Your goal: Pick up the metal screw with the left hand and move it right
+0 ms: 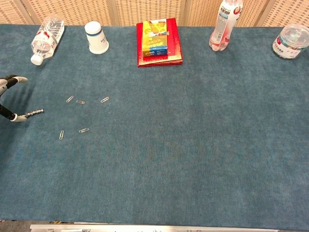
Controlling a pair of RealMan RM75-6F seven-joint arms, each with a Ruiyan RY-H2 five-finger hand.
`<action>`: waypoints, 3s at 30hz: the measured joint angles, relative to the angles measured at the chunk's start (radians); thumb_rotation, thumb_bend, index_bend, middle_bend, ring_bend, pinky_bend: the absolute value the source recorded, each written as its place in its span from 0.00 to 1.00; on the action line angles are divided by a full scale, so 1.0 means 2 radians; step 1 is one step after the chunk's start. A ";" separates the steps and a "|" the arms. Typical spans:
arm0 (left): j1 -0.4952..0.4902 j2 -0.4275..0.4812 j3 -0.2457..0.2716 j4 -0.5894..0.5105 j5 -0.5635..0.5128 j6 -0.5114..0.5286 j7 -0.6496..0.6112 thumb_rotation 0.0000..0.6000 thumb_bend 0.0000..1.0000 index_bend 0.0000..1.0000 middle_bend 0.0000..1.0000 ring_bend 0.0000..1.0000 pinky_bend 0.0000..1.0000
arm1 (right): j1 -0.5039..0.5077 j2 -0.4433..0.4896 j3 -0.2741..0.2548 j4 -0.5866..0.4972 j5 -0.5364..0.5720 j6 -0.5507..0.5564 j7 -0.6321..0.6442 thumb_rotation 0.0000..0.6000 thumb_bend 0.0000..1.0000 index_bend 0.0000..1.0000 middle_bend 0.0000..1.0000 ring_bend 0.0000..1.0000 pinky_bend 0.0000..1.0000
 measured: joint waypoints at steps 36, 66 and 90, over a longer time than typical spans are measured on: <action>-0.003 -0.006 -0.015 0.034 0.094 0.041 -0.083 1.00 0.07 0.38 1.00 0.95 0.75 | -0.005 -0.004 0.000 0.011 0.002 0.003 0.013 1.00 0.00 0.25 0.14 0.06 0.28; -0.008 0.008 0.007 0.073 0.122 -0.044 -0.145 1.00 0.07 0.52 1.00 0.99 0.79 | -0.001 0.017 0.011 -0.011 0.005 0.011 -0.003 1.00 0.00 0.25 0.14 0.06 0.28; -0.012 -0.011 0.013 0.110 0.116 -0.076 -0.147 1.00 0.22 0.51 1.00 0.97 0.79 | 0.000 0.012 0.009 -0.009 0.006 0.006 -0.003 1.00 0.00 0.25 0.14 0.06 0.28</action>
